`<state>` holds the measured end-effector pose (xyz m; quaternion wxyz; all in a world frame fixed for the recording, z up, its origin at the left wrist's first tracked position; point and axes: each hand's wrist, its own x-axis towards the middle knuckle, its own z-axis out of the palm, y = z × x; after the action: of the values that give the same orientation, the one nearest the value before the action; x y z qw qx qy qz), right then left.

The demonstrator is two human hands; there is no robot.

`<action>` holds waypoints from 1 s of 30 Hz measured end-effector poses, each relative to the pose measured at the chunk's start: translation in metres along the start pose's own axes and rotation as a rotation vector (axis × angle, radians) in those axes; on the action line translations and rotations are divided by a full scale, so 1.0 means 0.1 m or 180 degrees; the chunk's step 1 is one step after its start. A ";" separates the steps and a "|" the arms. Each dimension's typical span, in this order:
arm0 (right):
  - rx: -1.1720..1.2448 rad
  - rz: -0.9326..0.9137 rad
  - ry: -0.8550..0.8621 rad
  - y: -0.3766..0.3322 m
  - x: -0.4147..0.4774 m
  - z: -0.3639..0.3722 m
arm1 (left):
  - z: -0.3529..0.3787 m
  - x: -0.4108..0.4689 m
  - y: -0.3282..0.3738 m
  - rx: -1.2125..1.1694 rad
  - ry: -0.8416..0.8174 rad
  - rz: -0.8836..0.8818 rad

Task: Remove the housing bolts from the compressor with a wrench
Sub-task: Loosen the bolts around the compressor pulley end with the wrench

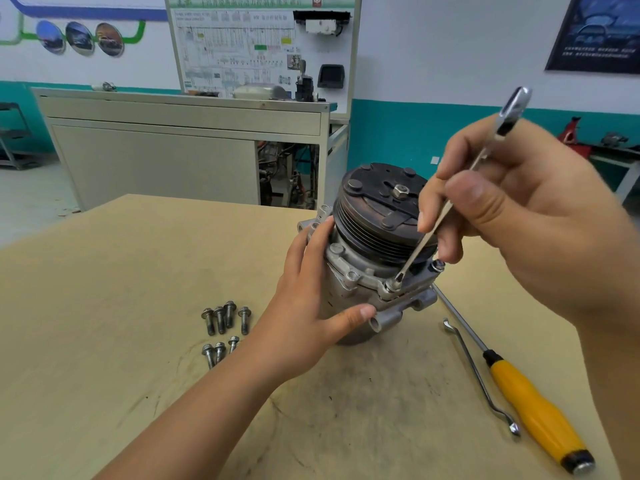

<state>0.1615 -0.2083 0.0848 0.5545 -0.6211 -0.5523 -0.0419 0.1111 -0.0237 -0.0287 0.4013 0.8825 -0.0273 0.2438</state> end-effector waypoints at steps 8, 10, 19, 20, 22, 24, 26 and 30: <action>0.0266 -0.0132 -0.0126 0.05 -0.02 -0.07 | 0.00 0.00 -0.01 0.0026 -0.0002 -0.0018; 0.0392 -0.0142 -0.0167 0.07 -0.02 -0.12 | 0.00 0.00 0.00 0.0012 -0.0007 -0.0041; 0.0251 0.0312 -0.0607 0.11 -0.07 -0.34 | 0.00 0.01 0.01 0.0016 -0.0004 -0.0063; 0.0185 0.0403 -0.0693 0.12 -0.07 -0.32 | 0.00 0.01 0.01 0.0016 0.0000 -0.0058; 0.0034 0.0570 -0.0829 0.16 -0.07 -0.28 | 0.00 0.00 0.01 0.0023 -0.0001 -0.0057; -0.0108 0.0579 -0.0863 0.18 -0.06 -0.23 | -0.01 0.00 0.01 0.0029 -0.0002 -0.0049; 0.0016 0.0455 -0.0811 0.15 -0.05 -0.23 | -0.01 0.01 0.00 0.0037 -0.0015 -0.0049; 0.0372 0.0108 -0.0370 0.08 -0.04 -0.30 | 0.00 0.00 -0.01 0.0077 -0.0030 -0.0037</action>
<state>0.1824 -0.2315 0.0888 0.5575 -0.5983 -0.5744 0.0360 0.1116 -0.0226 -0.0290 0.3919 0.8885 -0.0210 0.2376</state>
